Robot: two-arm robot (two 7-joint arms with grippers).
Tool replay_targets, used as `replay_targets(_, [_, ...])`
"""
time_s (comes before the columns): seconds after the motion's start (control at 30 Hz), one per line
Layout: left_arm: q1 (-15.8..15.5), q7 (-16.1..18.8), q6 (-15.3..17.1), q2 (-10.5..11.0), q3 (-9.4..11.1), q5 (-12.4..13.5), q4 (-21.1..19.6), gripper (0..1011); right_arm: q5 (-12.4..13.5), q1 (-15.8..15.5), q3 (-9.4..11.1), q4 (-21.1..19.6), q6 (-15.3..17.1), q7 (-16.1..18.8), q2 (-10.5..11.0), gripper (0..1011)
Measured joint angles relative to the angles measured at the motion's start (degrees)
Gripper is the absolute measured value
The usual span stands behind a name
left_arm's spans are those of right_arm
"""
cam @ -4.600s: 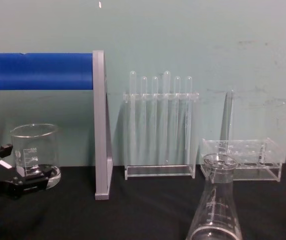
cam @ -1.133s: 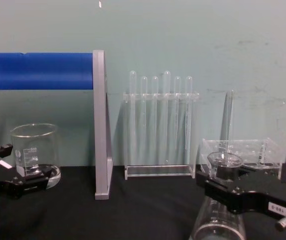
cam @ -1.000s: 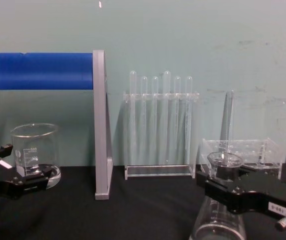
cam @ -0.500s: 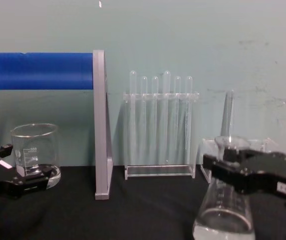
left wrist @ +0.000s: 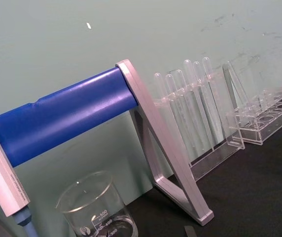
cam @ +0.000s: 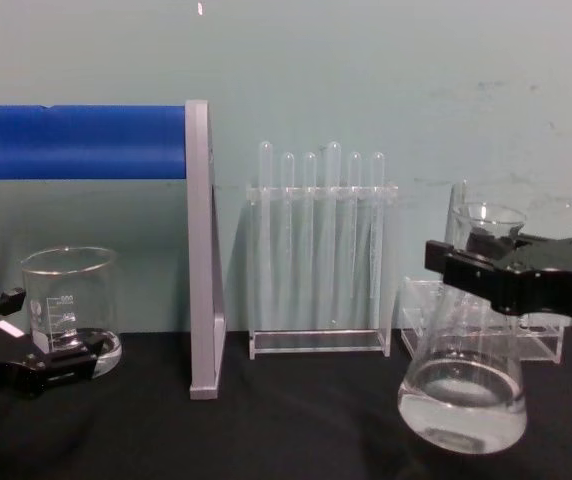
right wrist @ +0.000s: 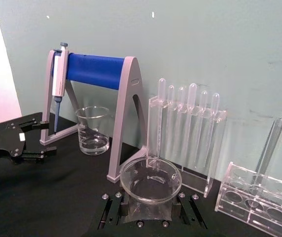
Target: Grasp the erlenmeyer flask with one hand, shake it three times, then place it back.
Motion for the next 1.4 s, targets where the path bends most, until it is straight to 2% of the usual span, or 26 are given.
replay_targets(0.67, [0.00,0.00,0.00,0.00,0.00,0.00,0.00,1001,0.22,0.01,-0.15,-0.26,0.29,-0.47,0.11,453])
replay_targets(1.1, [0.00,0.00,0.00,0.00,0.00,0.00,0.00,1001,-0.04,-1.13,-3.24,-2.54,0.37,1.57,0.43,453])
replay_targets(1.4, [0.00,0.00,0.00,0.00,0.00,0.00,0.00,1001,0.38,-2.41,-6.00,-5.24,0.23,4.04,1.72,453])
